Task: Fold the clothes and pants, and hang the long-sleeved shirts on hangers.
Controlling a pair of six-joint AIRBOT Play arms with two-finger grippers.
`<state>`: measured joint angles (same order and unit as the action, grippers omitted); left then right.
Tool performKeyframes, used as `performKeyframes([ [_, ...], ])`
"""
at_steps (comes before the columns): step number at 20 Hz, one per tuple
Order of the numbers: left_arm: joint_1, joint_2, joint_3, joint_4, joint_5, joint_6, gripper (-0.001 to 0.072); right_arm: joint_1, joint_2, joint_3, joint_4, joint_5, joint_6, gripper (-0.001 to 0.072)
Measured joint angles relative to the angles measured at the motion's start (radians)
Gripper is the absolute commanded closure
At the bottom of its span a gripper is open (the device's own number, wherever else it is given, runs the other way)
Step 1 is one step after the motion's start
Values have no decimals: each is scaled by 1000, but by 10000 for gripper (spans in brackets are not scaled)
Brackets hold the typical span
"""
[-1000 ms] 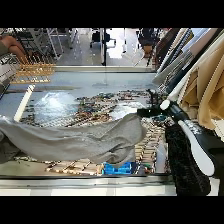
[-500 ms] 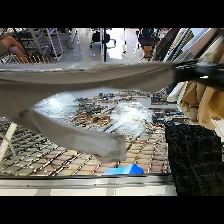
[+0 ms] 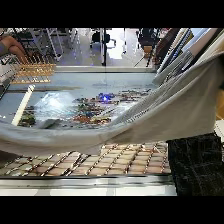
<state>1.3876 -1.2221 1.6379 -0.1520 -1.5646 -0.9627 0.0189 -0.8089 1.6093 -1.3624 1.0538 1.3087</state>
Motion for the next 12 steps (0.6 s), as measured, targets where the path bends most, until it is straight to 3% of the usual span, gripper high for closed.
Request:
performKeyframes([
  [5,-180,-188,4,397,-55,78,691,0,-184,-164,-4,-31,74,691],
  [10,-393,-533,113,509,125,93,691,0,-545,-194,-2,-352,217,688],
  [11,-428,-613,183,523,174,68,565,1,-624,-165,10,-406,246,657],
  [12,-455,-684,256,537,219,38,232,2,-706,-125,29,-446,271,404],
])
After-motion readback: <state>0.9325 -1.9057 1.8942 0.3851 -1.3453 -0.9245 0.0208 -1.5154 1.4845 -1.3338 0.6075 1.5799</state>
